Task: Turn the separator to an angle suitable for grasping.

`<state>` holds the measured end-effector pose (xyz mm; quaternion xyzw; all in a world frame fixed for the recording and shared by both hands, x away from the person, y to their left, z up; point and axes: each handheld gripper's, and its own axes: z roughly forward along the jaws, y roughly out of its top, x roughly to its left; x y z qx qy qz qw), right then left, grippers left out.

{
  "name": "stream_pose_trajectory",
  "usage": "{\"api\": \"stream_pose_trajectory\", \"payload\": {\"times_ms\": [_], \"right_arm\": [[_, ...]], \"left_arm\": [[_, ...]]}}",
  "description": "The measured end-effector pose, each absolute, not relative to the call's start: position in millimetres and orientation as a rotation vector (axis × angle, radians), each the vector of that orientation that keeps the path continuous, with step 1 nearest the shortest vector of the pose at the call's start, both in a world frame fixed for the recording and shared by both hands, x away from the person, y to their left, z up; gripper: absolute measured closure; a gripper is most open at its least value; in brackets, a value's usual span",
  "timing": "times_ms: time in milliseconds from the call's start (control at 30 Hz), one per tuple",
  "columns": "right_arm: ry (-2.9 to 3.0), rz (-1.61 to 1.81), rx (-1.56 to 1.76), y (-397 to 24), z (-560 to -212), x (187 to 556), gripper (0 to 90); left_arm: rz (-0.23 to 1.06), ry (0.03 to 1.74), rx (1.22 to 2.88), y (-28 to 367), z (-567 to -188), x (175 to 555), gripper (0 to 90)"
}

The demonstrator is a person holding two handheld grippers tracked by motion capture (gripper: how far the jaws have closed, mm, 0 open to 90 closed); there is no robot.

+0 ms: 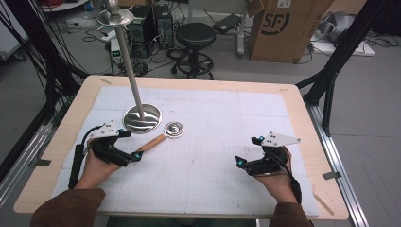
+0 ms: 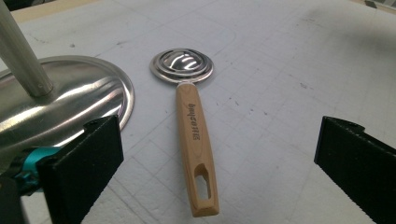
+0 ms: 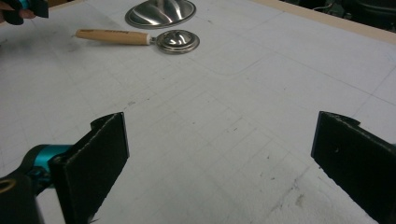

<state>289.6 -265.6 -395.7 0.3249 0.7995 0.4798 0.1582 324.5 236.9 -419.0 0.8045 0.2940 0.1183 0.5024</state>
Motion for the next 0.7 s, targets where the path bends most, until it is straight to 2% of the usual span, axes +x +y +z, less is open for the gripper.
{"api": "stream_pose_trajectory", "payload": {"times_ms": [700], "right_arm": [[2.293, 1.378, 0.946, -266.1, -400.0, 290.5, 2.8]], "left_arm": [[0.323, 0.718, 1.962, 225.0, -406.2, 332.8, 1.7]]}}
